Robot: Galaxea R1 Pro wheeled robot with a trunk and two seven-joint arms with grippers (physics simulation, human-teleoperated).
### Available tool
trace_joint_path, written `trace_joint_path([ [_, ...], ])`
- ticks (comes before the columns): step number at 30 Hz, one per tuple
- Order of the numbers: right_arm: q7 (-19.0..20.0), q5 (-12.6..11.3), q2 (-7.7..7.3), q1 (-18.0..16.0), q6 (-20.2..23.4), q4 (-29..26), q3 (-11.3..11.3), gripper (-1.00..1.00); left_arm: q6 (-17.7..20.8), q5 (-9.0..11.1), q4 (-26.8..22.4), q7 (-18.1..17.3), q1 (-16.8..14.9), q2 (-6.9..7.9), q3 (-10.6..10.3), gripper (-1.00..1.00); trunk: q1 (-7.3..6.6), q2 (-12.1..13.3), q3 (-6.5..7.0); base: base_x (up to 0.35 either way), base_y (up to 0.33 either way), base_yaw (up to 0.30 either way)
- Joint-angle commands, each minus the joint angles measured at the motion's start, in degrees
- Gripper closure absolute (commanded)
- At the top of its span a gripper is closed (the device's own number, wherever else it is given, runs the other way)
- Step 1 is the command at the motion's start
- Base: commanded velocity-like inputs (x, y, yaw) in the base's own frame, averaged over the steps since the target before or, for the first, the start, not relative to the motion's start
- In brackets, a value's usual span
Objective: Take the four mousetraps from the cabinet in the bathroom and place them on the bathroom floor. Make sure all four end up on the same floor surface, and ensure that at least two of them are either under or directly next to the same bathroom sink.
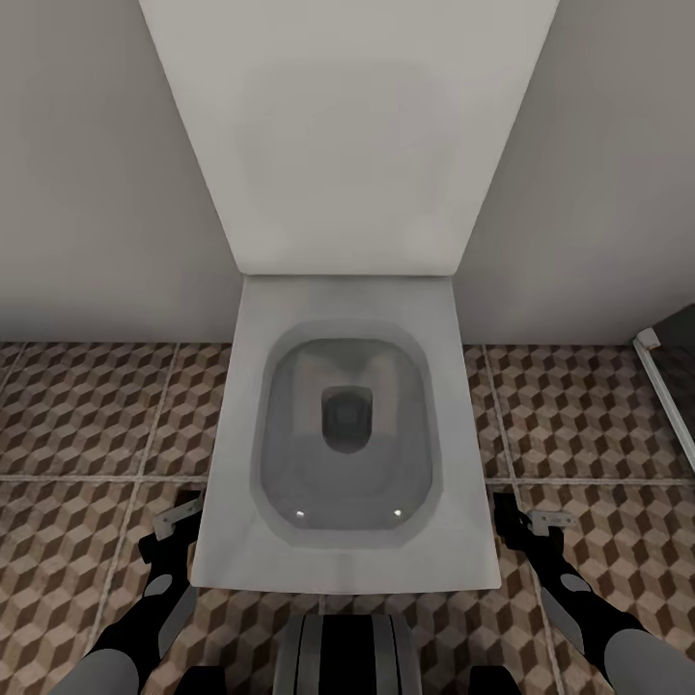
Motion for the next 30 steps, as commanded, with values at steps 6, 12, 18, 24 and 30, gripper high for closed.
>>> trace_joint_path([
  [6, 0.0, -0.6, -0.04, 0.0, -0.1, 0.0, 0.5, 1.00, -0.2, 0.4, 0.0, 0.1, 0.0, 0.01, -0.1, 1.00, -0.01, 0.0, -0.03, 0.000, 0.000, 0.000],
  [12, 0.0, -0.6, -0.04, 0.0, -0.1, 0.0, 0.7, 1.00, -0.2, 0.4, 0.0, 0.1, 0.0, 0.01, -0.1, 1.00, -0.01, 0.0, -0.03, 0.000, 0.000, 0.000],
  [18, 0.0, -0.6, -0.04, 0.0, -0.1, 0.0, 0.7, 1.00, -0.2, 0.4, 0.0, 0.1, 0.0, 0.01, -0.1, 1.00, -0.01, 0.0, -0.03, 0.000, 0.000, 0.000],
  [24, 0.0, -0.6, 0.00, -0.1, -0.2, 0.0, 0.8, 1.00, -0.2, 0.4, 0.0, 0.1, 0.0, 0.01, -0.1, 1.00, -0.01, 0.0, -0.03, 0.000, 0.000, 0.000],
  [30, 0.0, -0.6, -0.04, -0.1, -0.1, 0.0, 0.8, 1.00, -0.2, 0.4, 0.0, 0.1, 0.0, 0.01, -0.1, 1.00, 0.04, 0.0, -0.47, 0.000, 0.000, 0.000],
])
